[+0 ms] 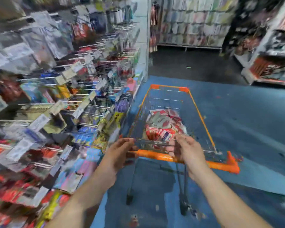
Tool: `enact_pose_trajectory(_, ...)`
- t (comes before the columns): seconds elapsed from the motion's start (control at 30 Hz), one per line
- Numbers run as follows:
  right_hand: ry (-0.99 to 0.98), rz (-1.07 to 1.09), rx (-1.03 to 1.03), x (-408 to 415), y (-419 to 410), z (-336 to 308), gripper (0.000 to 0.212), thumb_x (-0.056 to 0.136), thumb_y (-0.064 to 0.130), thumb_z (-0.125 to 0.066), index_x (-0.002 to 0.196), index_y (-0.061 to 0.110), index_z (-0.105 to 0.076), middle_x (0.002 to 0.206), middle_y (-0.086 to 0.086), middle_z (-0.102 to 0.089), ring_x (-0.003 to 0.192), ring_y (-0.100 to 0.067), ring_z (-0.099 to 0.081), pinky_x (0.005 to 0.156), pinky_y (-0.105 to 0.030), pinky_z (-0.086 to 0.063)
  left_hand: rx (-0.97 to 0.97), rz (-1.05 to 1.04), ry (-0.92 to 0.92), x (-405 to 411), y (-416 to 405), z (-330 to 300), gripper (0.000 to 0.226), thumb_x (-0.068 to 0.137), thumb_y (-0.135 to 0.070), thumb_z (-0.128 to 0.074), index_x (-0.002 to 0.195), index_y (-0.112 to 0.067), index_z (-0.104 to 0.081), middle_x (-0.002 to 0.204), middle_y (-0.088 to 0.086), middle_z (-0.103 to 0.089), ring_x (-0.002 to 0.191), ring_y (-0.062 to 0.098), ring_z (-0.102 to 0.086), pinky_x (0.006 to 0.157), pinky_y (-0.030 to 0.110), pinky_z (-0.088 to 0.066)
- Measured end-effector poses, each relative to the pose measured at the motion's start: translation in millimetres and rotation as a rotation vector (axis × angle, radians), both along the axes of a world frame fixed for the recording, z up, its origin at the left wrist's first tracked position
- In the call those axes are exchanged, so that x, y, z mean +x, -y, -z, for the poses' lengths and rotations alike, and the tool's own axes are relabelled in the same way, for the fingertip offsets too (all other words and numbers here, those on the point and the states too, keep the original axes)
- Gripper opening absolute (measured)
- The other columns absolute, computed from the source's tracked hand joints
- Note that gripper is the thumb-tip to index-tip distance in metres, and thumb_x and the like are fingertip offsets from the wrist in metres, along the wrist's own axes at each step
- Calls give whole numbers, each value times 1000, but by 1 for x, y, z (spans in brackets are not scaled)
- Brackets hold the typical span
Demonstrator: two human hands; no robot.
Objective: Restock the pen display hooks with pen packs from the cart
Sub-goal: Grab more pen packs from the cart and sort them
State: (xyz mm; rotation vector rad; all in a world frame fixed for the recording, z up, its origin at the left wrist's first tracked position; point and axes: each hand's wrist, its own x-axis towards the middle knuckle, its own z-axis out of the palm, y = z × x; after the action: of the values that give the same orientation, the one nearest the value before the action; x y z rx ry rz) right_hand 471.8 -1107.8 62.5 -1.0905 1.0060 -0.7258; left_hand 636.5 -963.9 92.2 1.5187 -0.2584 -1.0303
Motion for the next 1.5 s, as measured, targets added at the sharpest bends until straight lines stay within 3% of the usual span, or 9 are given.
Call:
enact_pose_trajectory(0.13,-5,72,41,-4,30,4,16,107,14,-50,97,12,-62,76,-6,-71,63,-19,-70,58,-29,-55,11,13,17,5,39,3,14,104,-15,-54,95,-20,-63,64,-6,-70,60,16,-62,60,24,-45)
enact_pose_trajectory(0.27,-13,117,52,1,58,15,14,107,14,-51,104,10,-64,74,-3,-73,70,-24,-71,68,-35,-57,-13,78,7,22,78,6,13,104,-15,-55,95,-19,-63,75,-2,-67,63,17,-61,57,23,-46)
enact_pose_trajectory(0.5,-84,189,78,36,107,26,13,106,15,-53,103,9,-64,80,-7,-71,67,-23,-71,62,-33,-56,-3,147,-11,74,148,22,11,103,-24,-60,99,-16,-68,76,-3,-73,68,16,-65,61,27,-53)
enact_pose_trajectory(0.7,-160,204,77,87,144,37,16,106,16,-53,104,6,-65,77,-5,-69,64,-21,-68,61,-33,-55,37,223,-32,125,196,40,18,104,-25,-58,115,-16,-69,97,0,-80,98,25,-74,86,37,-58)
enact_pose_trajectory(1.07,-244,146,153,140,223,74,12,104,26,-60,106,15,-65,81,-2,-71,73,-20,-68,60,-29,-45,102,263,-49,160,306,85,10,96,-25,-68,103,-18,-70,110,8,-73,78,17,-69,68,30,-53)
enact_pose_trajectory(1.2,-267,148,206,154,266,112,6,101,25,-64,104,24,-69,87,-7,-74,75,-25,-69,57,-28,-50,198,263,57,156,344,119,20,100,-29,-63,111,-14,-70,94,3,-72,81,18,-65,75,32,-50)
enact_pose_trajectory(1.3,-337,126,189,169,303,153,7,90,39,-66,87,39,-72,79,-1,-71,80,-35,-72,67,-43,-57,321,223,160,158,375,154,16,94,-33,-64,103,-23,-73,96,3,-76,86,23,-69,86,37,-54)
enact_pose_trajectory(1.43,-347,52,226,186,340,222,11,88,47,-61,97,44,-67,93,1,-72,91,-28,-71,85,-53,-59,499,274,287,162,407,208,13,99,-35,-59,110,-32,-64,93,-3,-69,71,13,-62,58,24,-45)
enact_pose_trajectory(1.5,-355,37,256,195,353,250,15,92,40,-61,106,41,-65,99,1,-71,90,-21,-69,87,-53,-60,550,257,294,162,422,239,16,101,-32,-56,116,-30,-63,89,-10,-65,71,10,-61,58,25,-44)
